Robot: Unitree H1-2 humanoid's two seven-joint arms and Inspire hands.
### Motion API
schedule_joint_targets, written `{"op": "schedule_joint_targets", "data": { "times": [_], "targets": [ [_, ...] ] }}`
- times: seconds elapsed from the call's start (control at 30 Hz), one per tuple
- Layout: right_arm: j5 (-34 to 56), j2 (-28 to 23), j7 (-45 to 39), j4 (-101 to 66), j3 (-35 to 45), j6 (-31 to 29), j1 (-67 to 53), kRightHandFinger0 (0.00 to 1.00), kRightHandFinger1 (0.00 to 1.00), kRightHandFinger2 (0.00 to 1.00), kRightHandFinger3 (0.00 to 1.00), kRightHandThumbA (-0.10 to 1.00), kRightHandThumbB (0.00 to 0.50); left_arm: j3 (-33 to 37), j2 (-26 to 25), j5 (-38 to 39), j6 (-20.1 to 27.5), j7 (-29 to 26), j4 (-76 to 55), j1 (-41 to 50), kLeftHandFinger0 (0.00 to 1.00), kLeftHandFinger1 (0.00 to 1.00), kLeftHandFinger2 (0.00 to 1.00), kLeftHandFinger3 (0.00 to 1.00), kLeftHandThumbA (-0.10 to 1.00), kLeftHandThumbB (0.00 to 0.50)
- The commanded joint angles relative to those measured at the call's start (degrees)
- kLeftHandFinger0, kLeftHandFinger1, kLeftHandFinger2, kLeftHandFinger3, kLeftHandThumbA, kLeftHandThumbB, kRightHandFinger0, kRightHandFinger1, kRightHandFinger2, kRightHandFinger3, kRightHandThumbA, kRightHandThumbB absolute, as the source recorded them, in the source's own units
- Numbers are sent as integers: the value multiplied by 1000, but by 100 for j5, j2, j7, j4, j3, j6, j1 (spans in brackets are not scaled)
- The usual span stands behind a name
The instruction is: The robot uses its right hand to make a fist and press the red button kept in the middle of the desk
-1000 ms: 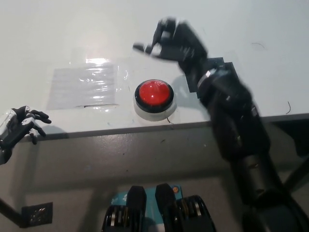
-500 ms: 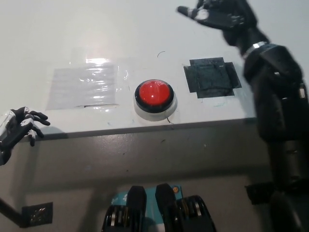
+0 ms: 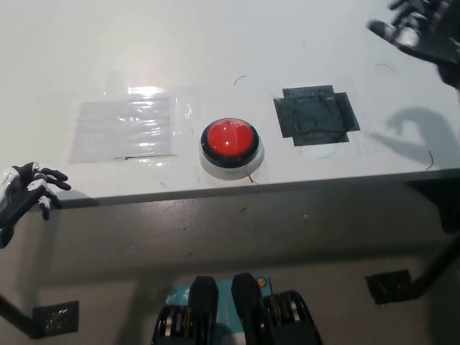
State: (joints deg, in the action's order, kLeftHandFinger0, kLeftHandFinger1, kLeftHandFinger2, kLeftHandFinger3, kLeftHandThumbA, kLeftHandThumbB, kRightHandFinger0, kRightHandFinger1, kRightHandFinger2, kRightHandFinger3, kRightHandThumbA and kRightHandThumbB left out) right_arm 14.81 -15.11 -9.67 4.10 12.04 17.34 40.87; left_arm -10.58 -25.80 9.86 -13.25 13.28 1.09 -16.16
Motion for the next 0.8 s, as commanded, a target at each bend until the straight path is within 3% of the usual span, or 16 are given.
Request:
{"op": "schedule_joint_targets", "data": {
  "times": [0.0,0.3,0.67,0.77],
  "targets": [
    [241,-242,-6,-449,226,181,-278,157,262,322,538,1000,497,-127,-200,33,135,20,-164,-31,231,334,451,581,523,0],
    [394,-317,-12,-714,560,191,-1337,143,239,313,567,1000,455,-162,-212,43,217,37,-79,-61,228,332,451,588,494,0],
    [199,-143,189,-868,515,108,-2020,82,166,251,520,1000,465,-177,-249,80,136,77,-91,-92,211,317,428,580,492,0],
    [204,-115,229,-850,523,80,-2042,116,191,274,536,1000,454,-168,-261,55,101,69,-130,-86,213,314,425,571,508,0]
  ]
}}
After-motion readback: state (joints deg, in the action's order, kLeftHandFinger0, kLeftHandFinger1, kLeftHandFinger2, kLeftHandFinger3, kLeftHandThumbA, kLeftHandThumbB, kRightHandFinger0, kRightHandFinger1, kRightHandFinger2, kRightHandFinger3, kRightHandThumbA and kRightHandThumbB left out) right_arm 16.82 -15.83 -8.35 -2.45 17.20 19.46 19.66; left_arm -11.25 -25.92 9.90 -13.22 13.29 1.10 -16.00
